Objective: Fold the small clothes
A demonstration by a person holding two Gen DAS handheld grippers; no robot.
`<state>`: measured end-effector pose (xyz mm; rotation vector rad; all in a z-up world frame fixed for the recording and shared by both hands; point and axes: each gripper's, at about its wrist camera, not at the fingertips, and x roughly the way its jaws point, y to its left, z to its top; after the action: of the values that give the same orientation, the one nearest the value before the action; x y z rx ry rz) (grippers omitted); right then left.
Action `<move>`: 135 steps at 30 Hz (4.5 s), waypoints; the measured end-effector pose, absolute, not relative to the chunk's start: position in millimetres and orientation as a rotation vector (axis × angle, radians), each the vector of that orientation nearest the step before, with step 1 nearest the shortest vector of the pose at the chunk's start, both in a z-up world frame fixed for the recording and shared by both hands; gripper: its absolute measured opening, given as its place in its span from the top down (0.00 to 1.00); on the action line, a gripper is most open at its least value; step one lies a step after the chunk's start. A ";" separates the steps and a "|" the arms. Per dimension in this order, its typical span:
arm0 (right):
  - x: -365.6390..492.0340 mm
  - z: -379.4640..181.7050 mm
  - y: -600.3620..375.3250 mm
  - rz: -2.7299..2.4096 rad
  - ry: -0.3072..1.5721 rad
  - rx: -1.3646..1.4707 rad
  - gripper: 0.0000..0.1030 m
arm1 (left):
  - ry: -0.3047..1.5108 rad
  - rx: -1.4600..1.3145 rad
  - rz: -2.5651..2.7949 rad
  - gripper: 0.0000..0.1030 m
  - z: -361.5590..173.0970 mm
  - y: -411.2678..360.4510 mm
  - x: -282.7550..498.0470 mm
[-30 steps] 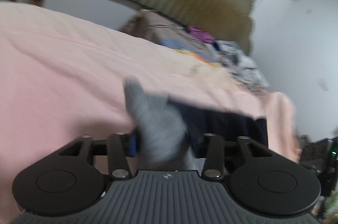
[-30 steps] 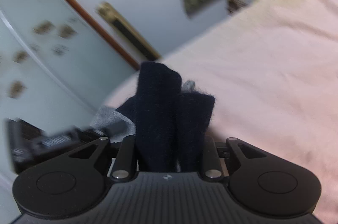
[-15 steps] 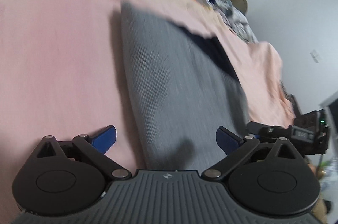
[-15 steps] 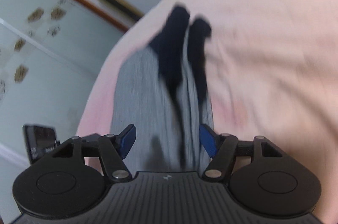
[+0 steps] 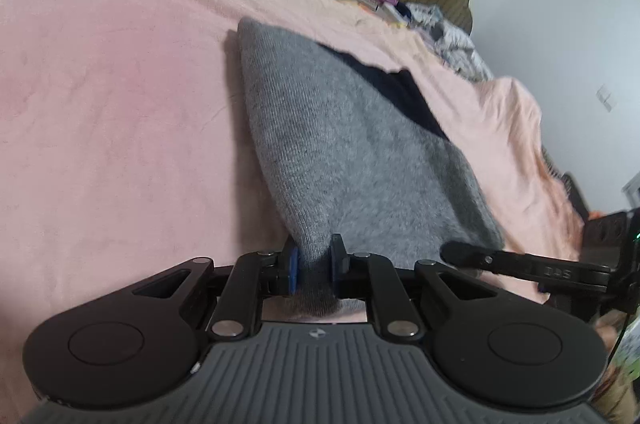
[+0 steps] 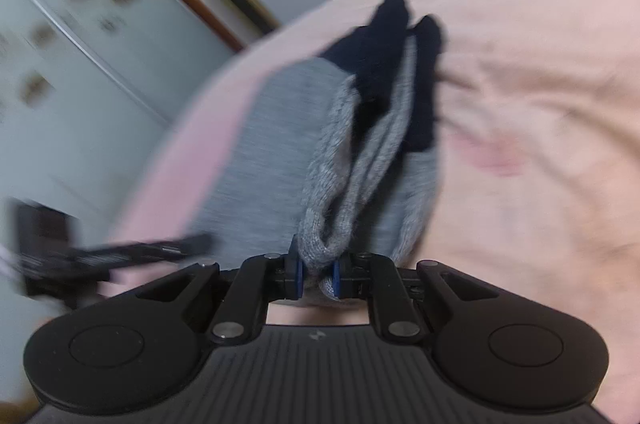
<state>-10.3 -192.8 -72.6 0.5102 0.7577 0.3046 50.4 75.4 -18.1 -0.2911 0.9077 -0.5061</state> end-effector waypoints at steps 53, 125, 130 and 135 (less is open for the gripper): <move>-61.2 -85.7 -105.4 -0.098 0.629 0.064 0.00 | 0.682 0.054 -0.055 0.00 -38.5 38.0 -32.7; -59.1 -86.2 -99.7 -0.157 0.632 0.092 0.00 | 0.678 0.049 -0.034 0.00 -39.3 40.2 -33.4; -59.1 -86.2 -99.8 -0.157 0.632 0.091 0.00 | 0.678 0.049 -0.034 0.00 -39.1 40.1 -33.4; -58.8 -86.2 -99.7 -0.157 0.632 0.090 0.00 | 0.678 0.049 -0.035 0.00 -39.1 40.2 -33.4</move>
<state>-58.8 -99.7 -86.2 0.0904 0.6320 -0.1573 -33.4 40.2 -39.1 0.0488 0.6783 -0.0345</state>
